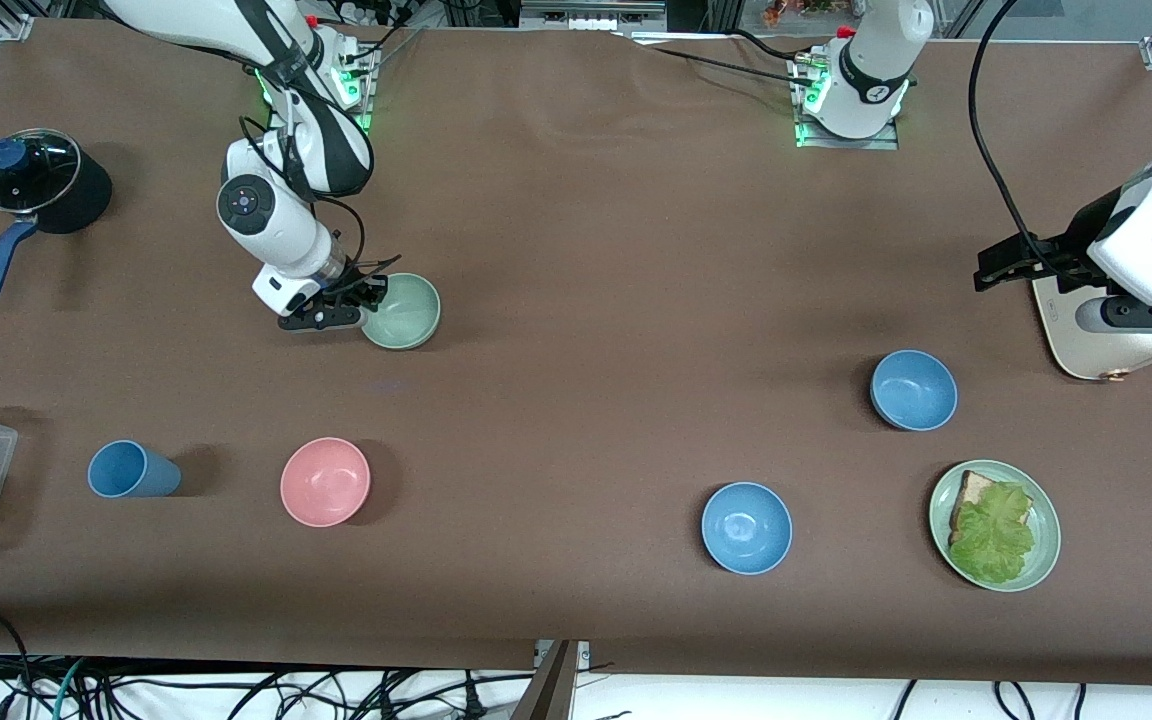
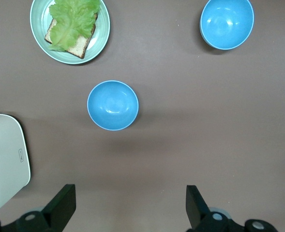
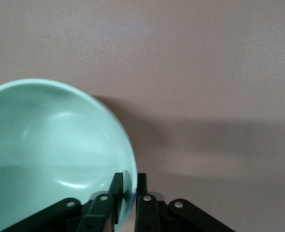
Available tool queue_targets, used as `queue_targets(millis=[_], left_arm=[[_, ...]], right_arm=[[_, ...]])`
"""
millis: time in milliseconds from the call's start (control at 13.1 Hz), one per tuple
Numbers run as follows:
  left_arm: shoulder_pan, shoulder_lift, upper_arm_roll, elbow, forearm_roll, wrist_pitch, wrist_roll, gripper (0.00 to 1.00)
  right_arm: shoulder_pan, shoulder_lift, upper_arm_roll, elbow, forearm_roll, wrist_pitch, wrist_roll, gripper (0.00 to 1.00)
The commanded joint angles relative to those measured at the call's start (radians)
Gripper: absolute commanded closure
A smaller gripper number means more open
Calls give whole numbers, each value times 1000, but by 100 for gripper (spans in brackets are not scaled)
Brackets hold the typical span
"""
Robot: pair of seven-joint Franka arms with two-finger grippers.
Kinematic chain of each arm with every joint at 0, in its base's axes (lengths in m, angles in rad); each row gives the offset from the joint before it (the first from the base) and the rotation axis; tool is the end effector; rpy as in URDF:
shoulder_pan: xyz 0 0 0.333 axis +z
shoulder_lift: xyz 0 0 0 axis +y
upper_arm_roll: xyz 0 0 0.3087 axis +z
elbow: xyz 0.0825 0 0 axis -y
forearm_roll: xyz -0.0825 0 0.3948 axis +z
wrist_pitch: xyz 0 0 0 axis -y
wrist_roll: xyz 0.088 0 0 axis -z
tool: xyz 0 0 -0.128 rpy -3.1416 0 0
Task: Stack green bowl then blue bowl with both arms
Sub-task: 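Grasp the green bowl rim and slide it toward the table middle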
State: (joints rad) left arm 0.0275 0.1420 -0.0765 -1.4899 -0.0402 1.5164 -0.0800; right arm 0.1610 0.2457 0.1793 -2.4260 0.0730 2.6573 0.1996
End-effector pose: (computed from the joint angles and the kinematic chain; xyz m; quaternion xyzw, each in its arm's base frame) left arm 0.5962 -0.0318 0.5483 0.9979 0.0156 -0.0590 0.0218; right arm 0.4648 0.1679 0.1704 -0.9986 -0.0354 0.0160 0.0355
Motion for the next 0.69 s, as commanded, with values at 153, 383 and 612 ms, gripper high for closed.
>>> queue_targets(millis=[153, 383, 612], left_arm=[[12, 14, -2, 23, 2, -15, 28, 0], [35, 22, 0, 14, -10, -10, 25, 0], [43, 62, 0, 8, 14, 8, 29, 0]], right_arm=[[11, -17, 58, 170, 8, -182, 96, 100], [104, 94, 91, 423, 8, -299, 303, 100], [230, 271, 91, 654, -5, -303, 512, 100]])
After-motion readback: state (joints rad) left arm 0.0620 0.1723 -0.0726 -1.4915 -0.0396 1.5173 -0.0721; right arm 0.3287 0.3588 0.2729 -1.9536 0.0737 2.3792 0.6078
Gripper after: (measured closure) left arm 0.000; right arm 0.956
